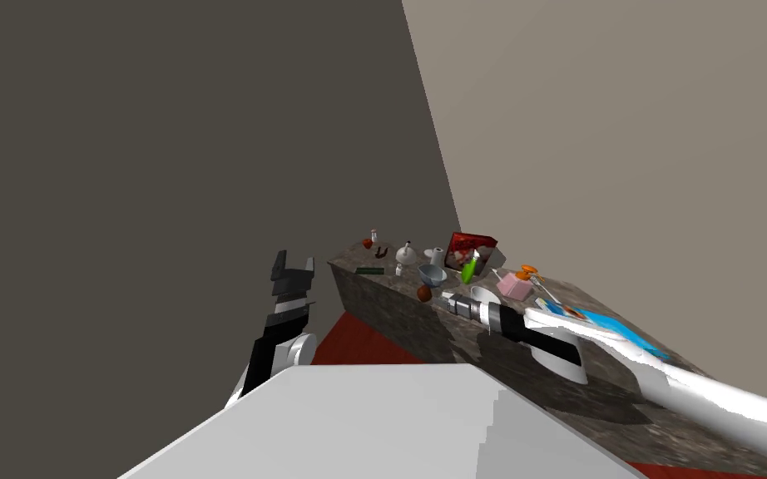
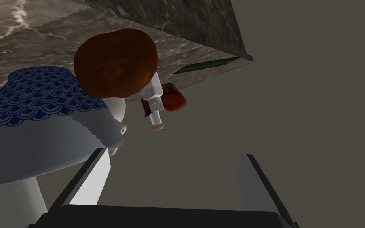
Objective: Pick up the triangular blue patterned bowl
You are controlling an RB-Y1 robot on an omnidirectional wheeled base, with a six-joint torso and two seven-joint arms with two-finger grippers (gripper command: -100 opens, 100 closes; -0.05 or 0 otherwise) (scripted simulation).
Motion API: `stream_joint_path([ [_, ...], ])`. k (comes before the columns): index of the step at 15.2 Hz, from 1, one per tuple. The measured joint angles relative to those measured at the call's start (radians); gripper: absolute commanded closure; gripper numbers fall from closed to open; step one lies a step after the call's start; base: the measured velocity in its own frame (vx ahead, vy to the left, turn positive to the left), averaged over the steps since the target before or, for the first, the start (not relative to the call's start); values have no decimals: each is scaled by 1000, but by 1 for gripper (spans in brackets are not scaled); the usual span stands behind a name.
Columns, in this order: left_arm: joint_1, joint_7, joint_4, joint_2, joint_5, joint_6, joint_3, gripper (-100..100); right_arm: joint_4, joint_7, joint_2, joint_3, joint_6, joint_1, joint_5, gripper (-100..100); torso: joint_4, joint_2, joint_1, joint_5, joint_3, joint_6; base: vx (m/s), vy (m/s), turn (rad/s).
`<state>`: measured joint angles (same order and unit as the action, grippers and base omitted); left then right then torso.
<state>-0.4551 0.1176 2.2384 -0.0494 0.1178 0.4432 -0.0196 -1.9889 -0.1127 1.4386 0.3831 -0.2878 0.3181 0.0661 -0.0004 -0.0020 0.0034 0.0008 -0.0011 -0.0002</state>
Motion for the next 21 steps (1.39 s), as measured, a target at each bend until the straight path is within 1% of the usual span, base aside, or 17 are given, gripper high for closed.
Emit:
stream_joint_path([
  [1, 0, 0, 0, 0, 0, 0, 0, 0, 6, 1, 23, 11, 5, -4, 1, -100, 0, 0, 1, 0, 0, 0, 24, 45, 13],
  [2, 0, 0, 0, 0, 0, 0, 0, 0, 8, 0, 45, 13, 7, -1, 0, -100, 0, 0, 0, 0, 0, 0, 35, 65, 42],
  [4, 0, 0, 0, 0, 0, 0, 0, 0, 24, 1, 88, 45, 18, -19, 4, -100, 0, -1, 1, 0, -1, 0, 37, 59, 23],
  [6, 0, 0, 0, 0, 0, 0, 0, 0, 29, -4, 120, 50, 21, -13, 5, -100, 0, 0, 0, 0, 0, 0, 26, 38, 12],
  [8, 0, 0, 0, 0, 0, 0, 0, 0, 41, -2, 161, 73, 28, -23, 6, -100, 0, -1, 1, 0, 0, 0, 34, 52, 31],
  [9, 0, 0, 0, 0, 0, 0, 0, 0, 43, -1, 181, 77, 30, -24, 5, -100, 0, 0, 1, 0, 0, 0, 33, 67, 45],
  [10, 0, 0, 0, 0, 0, 0, 0, 0, 48, 0, 202, 91, 35, -30, 7, -100, 0, -1, 1, 0, 0, 0, 41, 79, 43],
  [12, 0, 0, 0, 0, 0, 0, 0, 0, 54, 0, 244, 107, 44, -33, 7, -100, 0, -1, 2, 1, 0, 0, 39, 67, 25],
  [14, 0, 0, 0, 0, 0, 0, 0, 0, 67, 5, 288, 137, 51, -49, 11, -100, 0, -1, 3, 1, -1, 0, 42, 68, 29],
  [16, 0, 0, 0, 0, 0, 0, 0, 0, 73, 6, 327, 156, 58, -53, 14, -100, 0, -2, 2, 1, -1, 0, 56, 76, 48],
  [18, 0, 0, 0, 0, 0, 0, 0, 0, 74, -3, 371, 157, 66, -38, 3, -100, 0, -1, 2, 1, -1, 0, 42, 57, 25],
  [21, 0, 0, 0, 0, 0, 0, 0, 0, 83, -10, 430, 184, 77, -41, 1, -100, 0, -1, 1, 0, -1, 0, 41, 57, 40],
])
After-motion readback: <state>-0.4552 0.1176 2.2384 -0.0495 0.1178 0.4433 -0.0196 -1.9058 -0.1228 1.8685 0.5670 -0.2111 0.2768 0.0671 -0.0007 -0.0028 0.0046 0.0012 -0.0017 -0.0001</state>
